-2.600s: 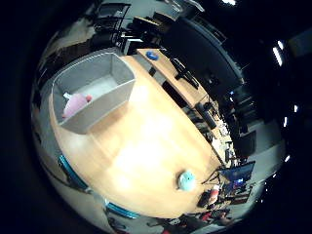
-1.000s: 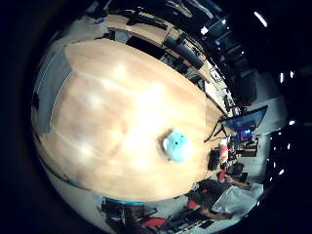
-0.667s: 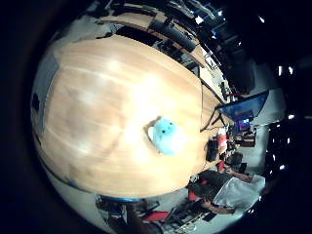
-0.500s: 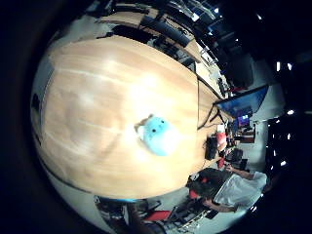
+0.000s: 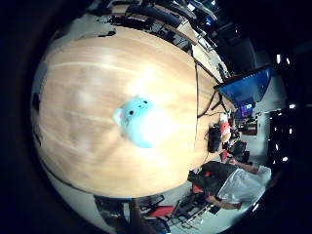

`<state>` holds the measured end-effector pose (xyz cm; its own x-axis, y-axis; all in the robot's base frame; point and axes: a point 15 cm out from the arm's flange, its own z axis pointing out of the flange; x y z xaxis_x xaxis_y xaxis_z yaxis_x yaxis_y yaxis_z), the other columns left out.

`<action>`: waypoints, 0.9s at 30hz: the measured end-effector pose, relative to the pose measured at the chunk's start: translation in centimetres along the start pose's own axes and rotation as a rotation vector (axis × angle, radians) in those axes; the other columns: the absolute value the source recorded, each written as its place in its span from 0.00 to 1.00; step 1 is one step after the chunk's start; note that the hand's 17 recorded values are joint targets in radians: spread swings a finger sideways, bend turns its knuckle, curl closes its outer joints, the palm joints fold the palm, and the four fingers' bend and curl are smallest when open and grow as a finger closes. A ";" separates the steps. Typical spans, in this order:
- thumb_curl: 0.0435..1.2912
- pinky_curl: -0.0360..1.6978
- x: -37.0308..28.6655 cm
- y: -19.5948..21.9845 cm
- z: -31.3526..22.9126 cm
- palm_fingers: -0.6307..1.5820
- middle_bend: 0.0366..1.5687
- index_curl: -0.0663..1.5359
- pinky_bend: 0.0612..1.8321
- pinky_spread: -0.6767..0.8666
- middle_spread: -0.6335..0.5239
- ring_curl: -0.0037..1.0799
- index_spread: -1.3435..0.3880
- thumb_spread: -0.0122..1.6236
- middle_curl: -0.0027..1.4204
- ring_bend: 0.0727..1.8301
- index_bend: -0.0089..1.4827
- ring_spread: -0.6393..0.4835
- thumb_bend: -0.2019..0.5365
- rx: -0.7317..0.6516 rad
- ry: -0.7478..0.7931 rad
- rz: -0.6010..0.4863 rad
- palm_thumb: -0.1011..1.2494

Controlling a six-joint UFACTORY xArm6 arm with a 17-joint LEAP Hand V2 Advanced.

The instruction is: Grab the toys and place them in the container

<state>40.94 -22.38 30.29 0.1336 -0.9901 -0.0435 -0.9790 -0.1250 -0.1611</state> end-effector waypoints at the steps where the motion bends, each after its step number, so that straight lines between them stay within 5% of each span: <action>1: 0.33 0.02 0.3 0.1 0.1 0.47 0.10 0.27 0.44 0.48 0.26 0.16 0.44 0.63 0.21 0.34 0.14 0.26 0.24 0.000 0.001 0.002 0.51; 27: 0.33 0.02 8.5 4.7 3.0 0.47 0.10 0.26 0.44 0.49 0.26 0.17 0.44 0.63 0.21 0.34 0.13 0.26 0.24 -0.034 -0.011 0.090 0.52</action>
<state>37.97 -31.16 26.22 0.0466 -0.9967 -0.0672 -0.9918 -0.0382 -0.1221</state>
